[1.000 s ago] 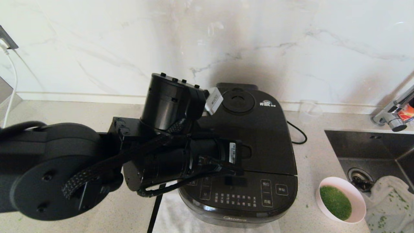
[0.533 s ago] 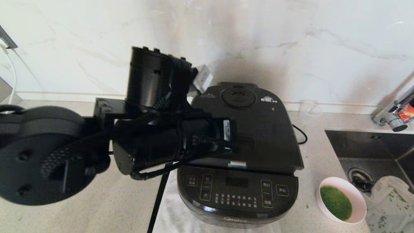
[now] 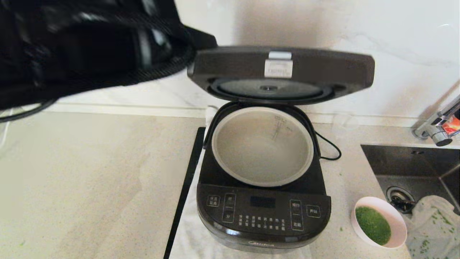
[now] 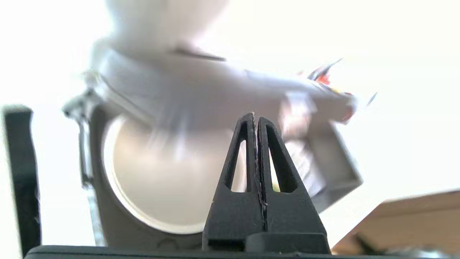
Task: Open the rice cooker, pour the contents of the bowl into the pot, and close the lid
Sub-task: Open the rice cooker
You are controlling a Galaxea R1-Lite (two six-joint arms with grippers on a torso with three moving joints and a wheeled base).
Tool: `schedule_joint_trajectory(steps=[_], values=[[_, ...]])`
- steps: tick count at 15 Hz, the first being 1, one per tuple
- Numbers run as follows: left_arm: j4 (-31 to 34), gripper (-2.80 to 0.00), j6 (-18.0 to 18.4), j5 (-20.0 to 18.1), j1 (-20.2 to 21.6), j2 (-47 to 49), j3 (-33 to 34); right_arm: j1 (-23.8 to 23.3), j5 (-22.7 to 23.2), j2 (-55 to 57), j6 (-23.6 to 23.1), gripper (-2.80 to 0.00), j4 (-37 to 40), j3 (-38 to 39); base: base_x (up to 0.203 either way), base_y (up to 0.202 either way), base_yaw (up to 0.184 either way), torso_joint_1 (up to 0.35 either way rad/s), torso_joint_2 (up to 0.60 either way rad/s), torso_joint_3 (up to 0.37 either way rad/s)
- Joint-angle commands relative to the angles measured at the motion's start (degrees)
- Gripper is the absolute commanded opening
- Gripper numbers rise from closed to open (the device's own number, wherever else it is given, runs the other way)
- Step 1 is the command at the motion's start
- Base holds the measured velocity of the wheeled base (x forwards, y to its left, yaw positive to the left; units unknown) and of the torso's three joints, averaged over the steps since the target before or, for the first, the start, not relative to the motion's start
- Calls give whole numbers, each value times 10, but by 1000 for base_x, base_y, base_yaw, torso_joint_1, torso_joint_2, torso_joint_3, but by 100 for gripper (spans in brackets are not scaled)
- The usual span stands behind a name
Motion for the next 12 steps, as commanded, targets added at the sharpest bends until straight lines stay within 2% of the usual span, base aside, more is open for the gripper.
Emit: schedule_joint_trajectory(steps=[1, 4, 7, 10, 12], values=[[36, -280, 0, 1, 0, -98, -28, 1, 0, 0, 0, -280, 0, 0, 0, 0, 0, 0, 0, 0], [125, -280, -2, -6, 0, -198, -1, 1, 0, 0, 0, -280, 0, 0, 0, 0, 0, 0, 0, 0], [193, -280, -22, -50, -2, -256, 130, 1, 0, 0, 0, -280, 0, 0, 0, 0, 0, 0, 0, 0], [187, -280, -82, -138, -2, -265, 259, 1, 0, 0, 0, -280, 1, 0, 0, 0, 0, 0, 0, 0], [132, -280, -96, -171, -2, -220, 291, 1, 0, 0, 0, -280, 0, 0, 0, 0, 0, 0, 0, 0]])
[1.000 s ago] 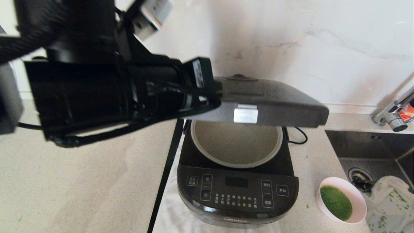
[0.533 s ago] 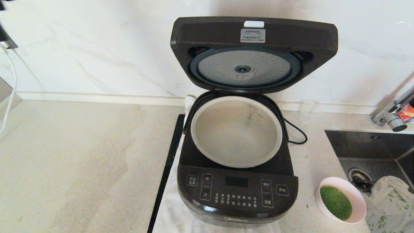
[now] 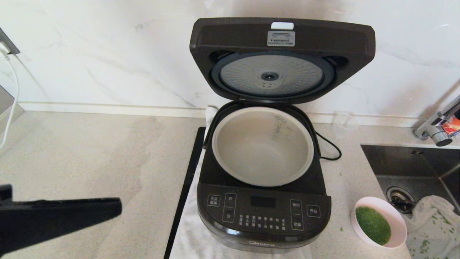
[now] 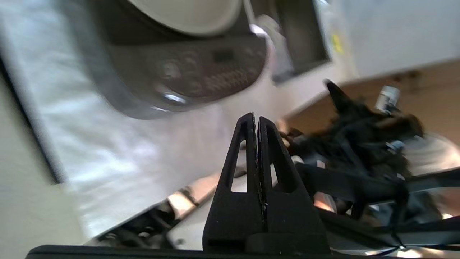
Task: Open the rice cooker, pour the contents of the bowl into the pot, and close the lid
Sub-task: Open the rice cooker
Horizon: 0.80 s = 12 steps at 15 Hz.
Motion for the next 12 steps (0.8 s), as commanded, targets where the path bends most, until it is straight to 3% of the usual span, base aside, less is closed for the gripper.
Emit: schedule_joint_trajectory(steps=[1, 4, 12], values=[[-47, -280, -8, -20, 0, 51, 34, 0, 0, 0, 0, -280, 0, 0, 0, 0, 0, 0, 0, 0], [-88, -280, -5, -21, -1, 119, 22, 0, 0, 0, 0, -280, 1, 0, 0, 0, 0, 0, 0, 0], [-181, -280, -2, -15, -1, 265, -107, 0, 0, 0, 0, -280, 1, 0, 0, 0, 0, 0, 0, 0]])
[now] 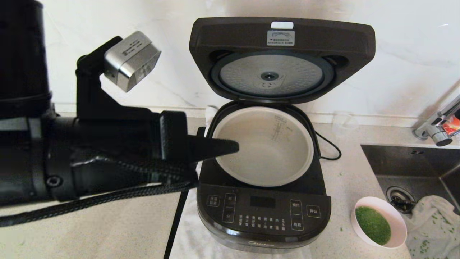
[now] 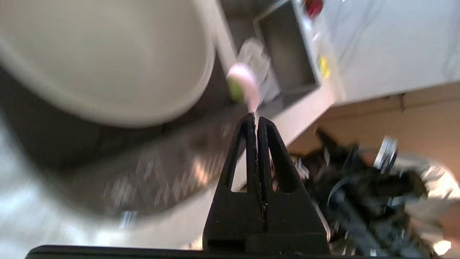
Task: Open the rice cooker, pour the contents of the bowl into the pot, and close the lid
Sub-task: Open the rice cooker
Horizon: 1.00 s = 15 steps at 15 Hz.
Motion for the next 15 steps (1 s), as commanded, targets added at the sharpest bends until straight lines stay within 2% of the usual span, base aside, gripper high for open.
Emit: schedule_joint_trajectory(steps=[1, 3, 14, 15], values=[[-16, -280, -2, 6, 0, 52, -37, 0, 0, 0, 0, -280, 0, 0, 0, 0, 0, 0, 0, 0], [-19, -280, 1, 29, 0, 74, -66, 0, 0, 0, 1, -280, 0, 0, 0, 0, 0, 0, 0, 0], [-20, -280, 68, 100, 2, 164, -194, 1, 0, 0, 0, -280, 0, 0, 0, 0, 0, 0, 0, 0], [-21, -280, 75, 120, 2, 176, -210, 1, -1, 0, 1, -280, 0, 0, 0, 0, 0, 0, 0, 0]])
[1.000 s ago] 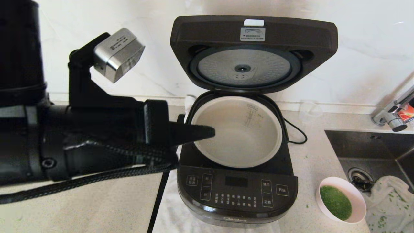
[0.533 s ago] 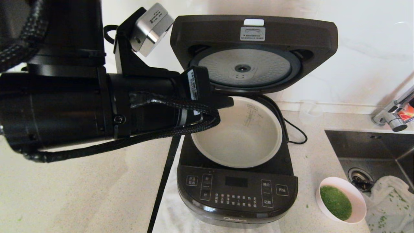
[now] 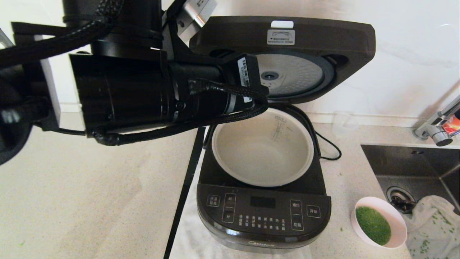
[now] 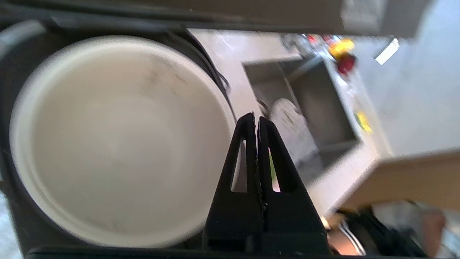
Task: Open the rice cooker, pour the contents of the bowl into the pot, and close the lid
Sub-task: Open the rice cooker
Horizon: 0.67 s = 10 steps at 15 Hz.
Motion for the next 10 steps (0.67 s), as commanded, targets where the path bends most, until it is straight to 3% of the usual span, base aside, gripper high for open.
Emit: schedule_joint_trajectory(steps=[1, 10], values=[[-1, -280, 11, 28, 0, 33, -33, 0, 0, 0, 0, -280, 1, 0, 0, 0, 0, 0, 0, 0], [-1, -280, 43, 40, 32, 92, -134, 0, 0, 0, 0, -280, 0, 0, 0, 0, 0, 0, 0, 0]])
